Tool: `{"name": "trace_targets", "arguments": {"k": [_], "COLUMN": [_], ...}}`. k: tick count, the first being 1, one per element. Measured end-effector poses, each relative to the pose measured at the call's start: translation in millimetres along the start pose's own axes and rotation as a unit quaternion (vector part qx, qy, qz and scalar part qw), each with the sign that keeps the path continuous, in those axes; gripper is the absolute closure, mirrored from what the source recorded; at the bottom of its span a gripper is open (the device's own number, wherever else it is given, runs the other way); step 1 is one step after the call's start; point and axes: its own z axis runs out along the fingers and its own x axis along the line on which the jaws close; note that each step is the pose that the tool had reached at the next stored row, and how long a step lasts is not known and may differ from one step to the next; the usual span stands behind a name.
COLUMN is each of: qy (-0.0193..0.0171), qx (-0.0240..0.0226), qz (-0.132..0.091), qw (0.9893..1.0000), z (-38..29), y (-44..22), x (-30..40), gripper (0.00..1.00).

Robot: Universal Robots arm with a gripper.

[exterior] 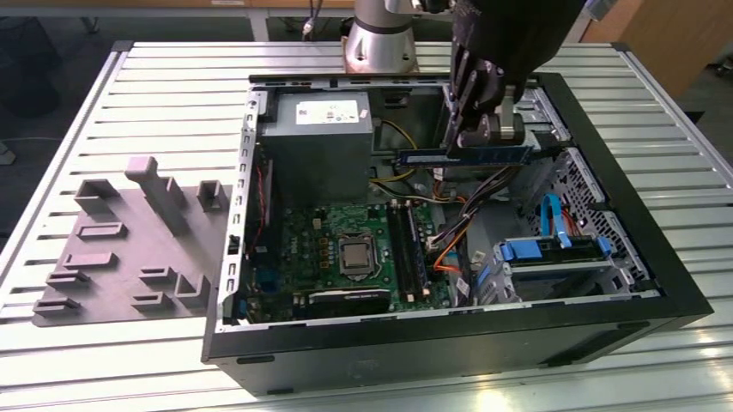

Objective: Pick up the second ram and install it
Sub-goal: 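Pick up the second ram and move it above second insertion slot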

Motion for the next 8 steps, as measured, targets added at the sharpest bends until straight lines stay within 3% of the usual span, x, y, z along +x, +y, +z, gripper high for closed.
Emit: {"name": "trace_targets", "arguments": {"k": [2, 3, 8], "qy": [0.0, 0.0, 0.0001], "qx": [0.0, 0.0001, 0.0001], "qz": [0.0, 0.0, 0.0], "qw": [1.0, 1.0, 1.0], "z": [0.0, 0.2, 0.3], "y": [2.3, 8.0, 13.9], "x": [0.1, 0.2, 0.4], "gripper": [0.88, 0.88, 0.88]}}
